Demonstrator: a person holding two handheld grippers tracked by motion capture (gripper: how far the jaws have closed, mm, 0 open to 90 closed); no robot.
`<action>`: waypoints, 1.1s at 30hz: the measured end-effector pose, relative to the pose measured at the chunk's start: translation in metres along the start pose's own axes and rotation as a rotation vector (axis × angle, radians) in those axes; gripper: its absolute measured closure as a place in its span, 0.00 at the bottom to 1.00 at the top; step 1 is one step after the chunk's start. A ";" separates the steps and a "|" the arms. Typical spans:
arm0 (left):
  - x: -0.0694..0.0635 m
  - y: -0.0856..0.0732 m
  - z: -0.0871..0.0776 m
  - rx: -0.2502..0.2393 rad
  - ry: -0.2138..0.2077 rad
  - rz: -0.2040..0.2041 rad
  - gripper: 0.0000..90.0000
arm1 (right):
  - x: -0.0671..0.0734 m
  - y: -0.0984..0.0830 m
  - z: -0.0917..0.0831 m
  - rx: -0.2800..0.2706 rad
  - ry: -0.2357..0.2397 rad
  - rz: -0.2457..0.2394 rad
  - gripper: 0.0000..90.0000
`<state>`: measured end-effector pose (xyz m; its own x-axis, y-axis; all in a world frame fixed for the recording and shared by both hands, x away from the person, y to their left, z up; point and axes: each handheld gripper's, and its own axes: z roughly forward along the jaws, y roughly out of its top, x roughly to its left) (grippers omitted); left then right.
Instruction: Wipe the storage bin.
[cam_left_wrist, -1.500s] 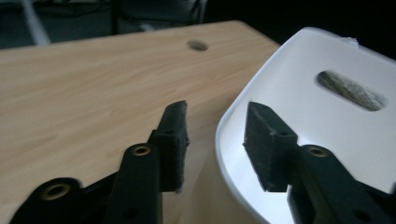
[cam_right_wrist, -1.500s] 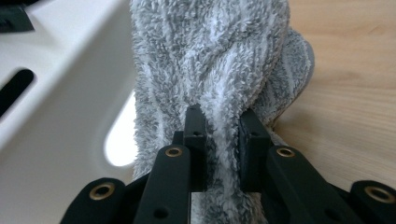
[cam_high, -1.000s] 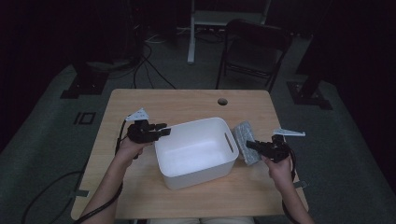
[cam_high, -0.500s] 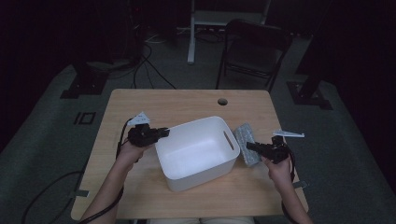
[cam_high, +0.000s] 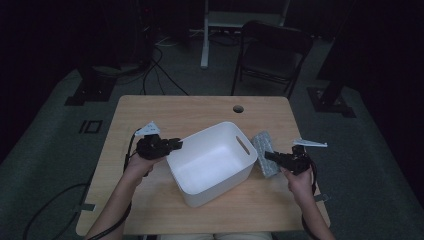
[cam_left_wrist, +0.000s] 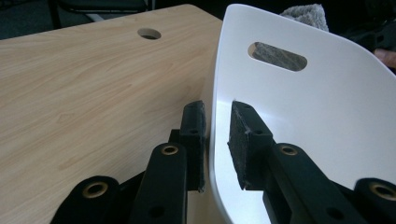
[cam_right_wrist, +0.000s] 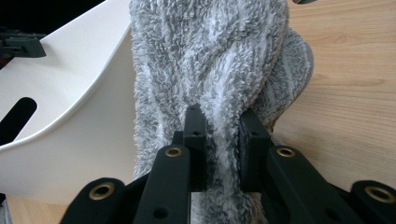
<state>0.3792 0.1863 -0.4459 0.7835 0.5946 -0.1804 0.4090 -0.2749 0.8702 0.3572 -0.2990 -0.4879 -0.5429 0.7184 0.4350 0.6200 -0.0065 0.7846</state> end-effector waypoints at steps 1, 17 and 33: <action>-0.001 0.001 0.001 0.004 0.001 0.002 0.84 | 0.000 0.000 0.000 -0.002 0.001 0.001 0.86; -0.005 -0.001 0.000 0.010 0.078 -0.021 0.95 | -0.001 -0.002 0.002 0.011 -0.006 -0.001 0.86; -0.011 -0.004 -0.004 0.007 0.136 -0.018 0.84 | -0.001 -0.002 0.003 0.008 -0.002 0.001 0.86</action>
<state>0.3673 0.1843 -0.4453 0.7053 0.6966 -0.1316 0.4259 -0.2679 0.8642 0.3578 -0.2977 -0.4912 -0.5411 0.7195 0.4354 0.6253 -0.0020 0.7804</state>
